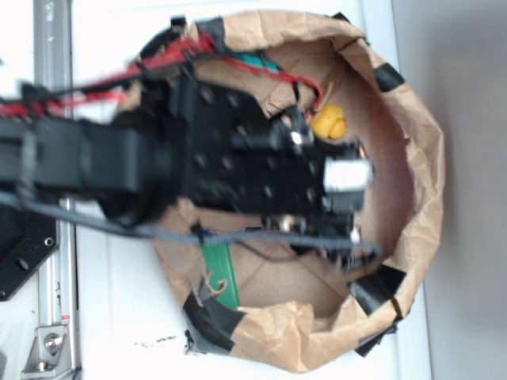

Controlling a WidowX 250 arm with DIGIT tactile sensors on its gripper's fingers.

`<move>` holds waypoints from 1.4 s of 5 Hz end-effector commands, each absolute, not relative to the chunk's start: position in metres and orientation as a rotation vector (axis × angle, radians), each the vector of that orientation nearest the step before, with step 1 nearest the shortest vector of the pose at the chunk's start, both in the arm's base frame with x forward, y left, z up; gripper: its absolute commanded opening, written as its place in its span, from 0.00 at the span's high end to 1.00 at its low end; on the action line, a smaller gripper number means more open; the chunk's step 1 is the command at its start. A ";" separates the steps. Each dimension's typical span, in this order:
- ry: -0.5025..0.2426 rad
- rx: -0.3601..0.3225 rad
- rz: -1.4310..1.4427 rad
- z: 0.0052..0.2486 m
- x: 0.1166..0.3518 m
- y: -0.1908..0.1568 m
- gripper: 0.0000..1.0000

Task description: Grab the yellow duck.

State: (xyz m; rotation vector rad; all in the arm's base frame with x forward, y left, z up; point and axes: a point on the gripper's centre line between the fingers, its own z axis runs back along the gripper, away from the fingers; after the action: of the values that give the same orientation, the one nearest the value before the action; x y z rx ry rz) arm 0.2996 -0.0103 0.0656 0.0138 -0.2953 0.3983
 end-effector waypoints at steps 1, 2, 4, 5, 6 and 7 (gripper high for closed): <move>-0.355 0.063 0.520 0.077 0.307 0.022 0.00; -0.348 0.105 0.571 0.070 0.308 0.034 0.00; -0.370 0.147 0.579 0.072 0.293 0.039 0.00; -0.377 0.146 0.585 0.065 0.300 0.051 0.00; -0.353 0.144 0.538 0.049 0.310 0.054 0.00; -0.355 0.168 0.508 0.038 0.319 0.056 0.52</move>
State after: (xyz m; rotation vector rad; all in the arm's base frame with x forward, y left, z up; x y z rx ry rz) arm 0.3191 0.0484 0.0266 0.1727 -0.3222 0.4827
